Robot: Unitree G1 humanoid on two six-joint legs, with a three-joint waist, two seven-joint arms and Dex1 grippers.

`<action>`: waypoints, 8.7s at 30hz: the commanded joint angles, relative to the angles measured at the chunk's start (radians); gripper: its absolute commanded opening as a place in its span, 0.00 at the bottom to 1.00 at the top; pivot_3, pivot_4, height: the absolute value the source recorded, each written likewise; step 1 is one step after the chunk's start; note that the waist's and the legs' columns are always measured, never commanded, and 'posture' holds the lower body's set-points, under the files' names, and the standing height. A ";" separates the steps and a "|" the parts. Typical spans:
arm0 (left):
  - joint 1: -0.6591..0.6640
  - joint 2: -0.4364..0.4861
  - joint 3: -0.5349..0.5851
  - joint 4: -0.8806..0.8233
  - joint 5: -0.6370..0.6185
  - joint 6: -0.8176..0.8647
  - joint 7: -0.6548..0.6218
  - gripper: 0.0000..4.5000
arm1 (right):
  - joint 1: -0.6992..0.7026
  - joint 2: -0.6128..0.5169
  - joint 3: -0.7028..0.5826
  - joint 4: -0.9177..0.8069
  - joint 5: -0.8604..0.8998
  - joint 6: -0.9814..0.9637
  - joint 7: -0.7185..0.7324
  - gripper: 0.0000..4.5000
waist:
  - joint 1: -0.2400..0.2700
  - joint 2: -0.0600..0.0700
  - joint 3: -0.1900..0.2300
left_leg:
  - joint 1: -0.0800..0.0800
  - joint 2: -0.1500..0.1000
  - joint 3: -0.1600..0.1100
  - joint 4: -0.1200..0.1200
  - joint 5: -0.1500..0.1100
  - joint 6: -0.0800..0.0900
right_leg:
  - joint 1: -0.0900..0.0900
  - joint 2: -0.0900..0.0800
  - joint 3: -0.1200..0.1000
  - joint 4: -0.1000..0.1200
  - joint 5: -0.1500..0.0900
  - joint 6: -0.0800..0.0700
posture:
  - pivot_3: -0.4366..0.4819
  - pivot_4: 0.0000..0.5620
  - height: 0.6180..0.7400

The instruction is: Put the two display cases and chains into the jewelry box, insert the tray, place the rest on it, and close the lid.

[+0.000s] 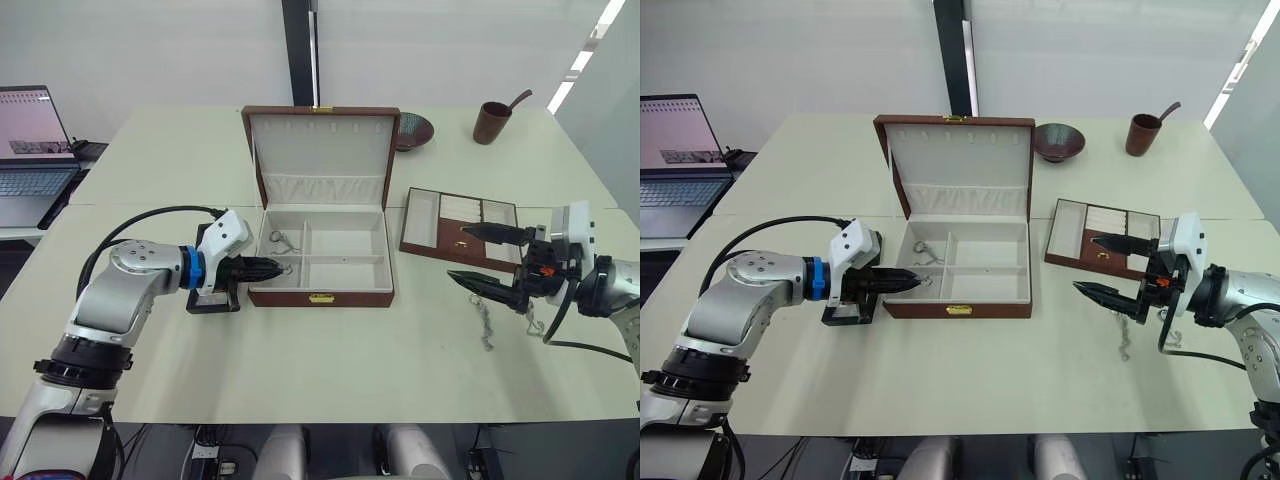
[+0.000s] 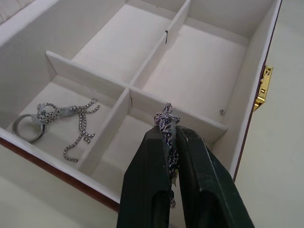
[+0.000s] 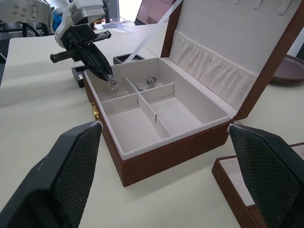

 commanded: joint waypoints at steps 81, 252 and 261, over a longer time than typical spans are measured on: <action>0.399 -0.143 0.643 0.147 -0.137 -0.224 0.493 1.00 | 0.058 0.007 -0.241 0.645 -0.114 -0.293 -0.028 1.00 | -0.001 0.001 0.000 | 0.003 0.001 0.003 -0.001 0.000 0.000 | 0.001 -0.001 0.002 0.000 0.000 0.000 | 0.48 0.27 1.00; 0.070 0.004 0.470 -0.121 -0.220 0.219 -0.056 1.00 | 0.232 0.026 -0.258 0.299 -0.097 -0.183 -0.156 1.00 | -0.003 -0.001 0.001 | 0.002 0.001 0.000 0.002 0.000 0.000 | -0.001 0.000 0.002 0.006 -0.001 -0.001 | 0.48 0.27 1.00; 0.412 -0.062 0.707 -0.148 -0.147 0.036 0.190 1.00 | 0.066 0.053 -0.252 0.701 -0.234 -0.384 -0.269 1.00 | -0.003 0.000 0.000 | 0.004 0.001 0.004 0.001 0.000 0.000 | 0.000 -0.001 0.004 0.007 -0.001 -0.002 | 0.48 0.27 1.00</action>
